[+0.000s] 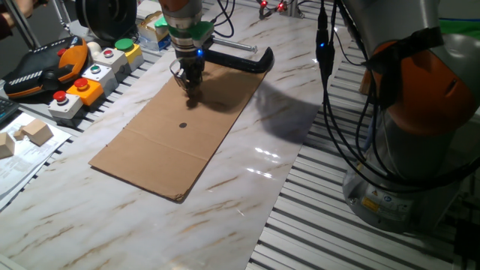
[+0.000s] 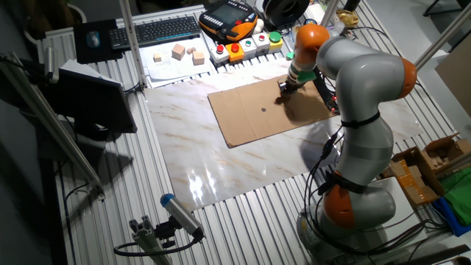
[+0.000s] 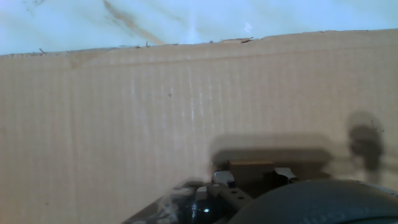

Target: Hold a small block with the gripper and sweep it from left to right on the table

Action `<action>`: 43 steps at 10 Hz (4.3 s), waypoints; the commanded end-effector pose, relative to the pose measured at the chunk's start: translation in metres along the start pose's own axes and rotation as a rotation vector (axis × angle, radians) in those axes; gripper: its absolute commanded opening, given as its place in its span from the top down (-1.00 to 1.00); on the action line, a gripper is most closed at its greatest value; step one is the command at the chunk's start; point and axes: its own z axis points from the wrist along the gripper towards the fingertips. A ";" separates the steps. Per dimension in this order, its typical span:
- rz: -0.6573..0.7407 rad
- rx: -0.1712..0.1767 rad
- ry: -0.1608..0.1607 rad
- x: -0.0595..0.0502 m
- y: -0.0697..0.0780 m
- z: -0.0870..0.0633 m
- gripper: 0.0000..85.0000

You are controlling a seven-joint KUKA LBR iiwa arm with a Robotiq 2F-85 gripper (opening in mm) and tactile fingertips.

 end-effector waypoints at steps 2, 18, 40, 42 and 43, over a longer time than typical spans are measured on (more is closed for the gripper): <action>0.003 -0.001 0.000 -0.001 0.002 -0.001 0.98; 0.025 -0.007 0.001 -0.003 0.033 -0.001 0.98; 0.047 -0.006 -0.009 -0.002 0.074 0.002 0.98; 0.048 -0.004 -0.008 -0.002 0.076 0.002 0.98; 0.050 -0.004 -0.008 -0.002 0.078 0.002 0.98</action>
